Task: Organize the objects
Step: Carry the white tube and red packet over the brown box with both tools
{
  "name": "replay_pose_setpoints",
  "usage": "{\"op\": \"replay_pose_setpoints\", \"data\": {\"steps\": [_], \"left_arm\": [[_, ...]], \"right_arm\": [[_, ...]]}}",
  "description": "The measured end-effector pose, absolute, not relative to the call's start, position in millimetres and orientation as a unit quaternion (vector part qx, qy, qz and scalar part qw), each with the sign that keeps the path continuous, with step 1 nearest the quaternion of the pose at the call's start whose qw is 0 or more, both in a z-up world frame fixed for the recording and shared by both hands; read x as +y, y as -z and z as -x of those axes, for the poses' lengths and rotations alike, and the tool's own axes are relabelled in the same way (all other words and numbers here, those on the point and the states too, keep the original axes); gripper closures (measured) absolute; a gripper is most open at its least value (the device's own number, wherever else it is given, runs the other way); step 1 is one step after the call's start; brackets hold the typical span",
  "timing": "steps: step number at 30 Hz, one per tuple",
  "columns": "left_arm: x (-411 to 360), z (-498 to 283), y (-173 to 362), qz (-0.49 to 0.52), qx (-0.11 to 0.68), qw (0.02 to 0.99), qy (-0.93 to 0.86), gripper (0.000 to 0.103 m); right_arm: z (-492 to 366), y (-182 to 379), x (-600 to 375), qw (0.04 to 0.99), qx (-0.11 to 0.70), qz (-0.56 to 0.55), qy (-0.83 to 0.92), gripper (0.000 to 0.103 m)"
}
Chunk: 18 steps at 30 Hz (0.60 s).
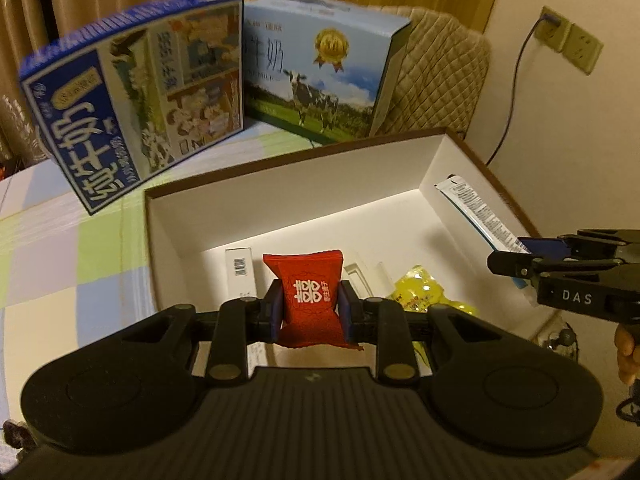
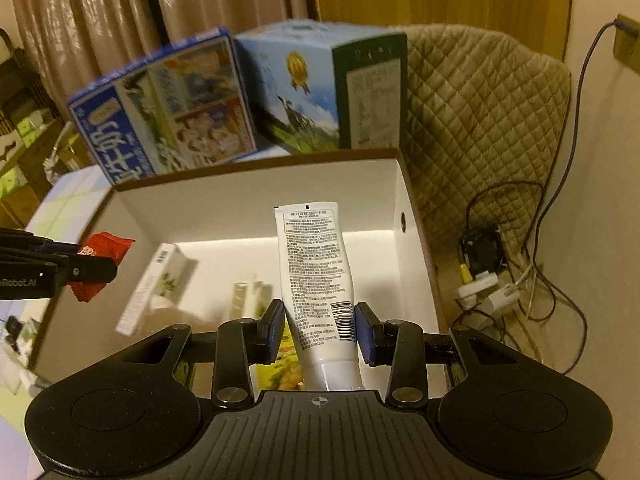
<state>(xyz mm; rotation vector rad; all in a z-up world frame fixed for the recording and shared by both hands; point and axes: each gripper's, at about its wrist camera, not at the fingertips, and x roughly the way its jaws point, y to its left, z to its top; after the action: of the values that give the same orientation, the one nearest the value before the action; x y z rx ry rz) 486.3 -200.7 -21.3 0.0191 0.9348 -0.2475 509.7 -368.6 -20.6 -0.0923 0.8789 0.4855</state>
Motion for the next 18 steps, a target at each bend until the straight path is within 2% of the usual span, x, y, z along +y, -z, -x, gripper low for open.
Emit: {"op": "replay_pose_setpoints", "data": {"steps": [14,18], "left_arm": [[-227.5,-546.8,70.9,-0.025,0.481,0.871,0.096,0.078],[-229.8,-552.0,76.5,-0.030,0.485,0.869,0.096,0.070]], "right_arm": [[-552.7,50.2,-364.5,0.861,0.446,0.067,-0.234,0.068],[-556.1,51.5,-360.1,0.861,0.443,0.084,-0.235,0.068]]}}
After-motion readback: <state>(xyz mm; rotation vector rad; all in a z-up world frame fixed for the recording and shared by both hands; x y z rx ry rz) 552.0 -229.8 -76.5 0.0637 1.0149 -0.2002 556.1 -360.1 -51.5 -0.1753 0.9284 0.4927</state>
